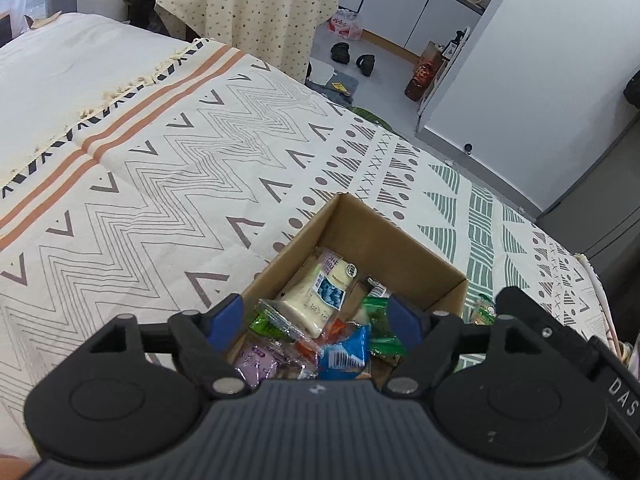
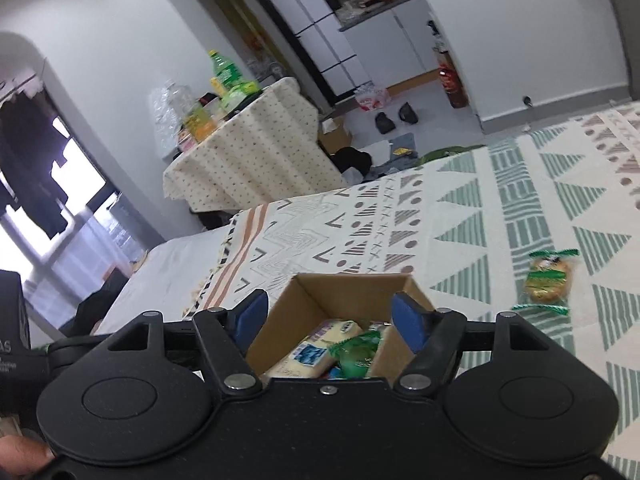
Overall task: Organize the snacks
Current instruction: 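Open the left tool over the box while the right tool releases the green candy, then move both open tools back to the remaining candies and cake packet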
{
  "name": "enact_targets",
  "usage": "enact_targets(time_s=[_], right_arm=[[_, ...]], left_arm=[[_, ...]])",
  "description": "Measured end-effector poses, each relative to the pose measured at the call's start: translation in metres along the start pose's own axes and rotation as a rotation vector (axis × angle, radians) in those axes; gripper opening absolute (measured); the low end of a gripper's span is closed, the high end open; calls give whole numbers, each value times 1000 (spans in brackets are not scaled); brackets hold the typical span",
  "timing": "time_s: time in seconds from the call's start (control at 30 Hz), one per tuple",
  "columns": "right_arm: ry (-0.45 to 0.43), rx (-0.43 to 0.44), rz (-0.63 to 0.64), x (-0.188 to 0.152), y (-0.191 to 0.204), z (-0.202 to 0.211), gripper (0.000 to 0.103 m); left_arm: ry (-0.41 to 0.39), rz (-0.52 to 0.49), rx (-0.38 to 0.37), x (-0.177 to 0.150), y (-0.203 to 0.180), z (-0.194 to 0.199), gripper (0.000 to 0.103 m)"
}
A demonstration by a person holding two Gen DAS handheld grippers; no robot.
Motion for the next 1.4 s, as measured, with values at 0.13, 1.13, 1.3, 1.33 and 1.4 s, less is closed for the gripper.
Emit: enact_targets(time_s=[0.13,1.13,1.3,1.33,1.4], right_arm=[[17,-31,-34,1,-14,7,69],[73,-104,-135,-9,-107,82,91],[81,-91,-147,-17,-121,85,91],[89,-89,-156,-20,-124,84,89],[94,-83,-164,-23,-128,84,88]], left_arm=[[-2,-15,7,-4,-5,3,84],[52,-156,-86,-76,-91,9,94],[61,-159,-92,-91,-102,6,94],[65,-157,-93,-95,-104,5,94],[72,-157,-95,-101,-108,3,94]])
Point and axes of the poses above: each gripper's, at about its wrist camera, not at the fingertips, and z roughly against the way its jaws point, y to its left, x to its top, the point moved 1 cm from there along -z, roughly the way its jaws point, and after that the axes turned 14 degrees about z, right-handed, at the moved point
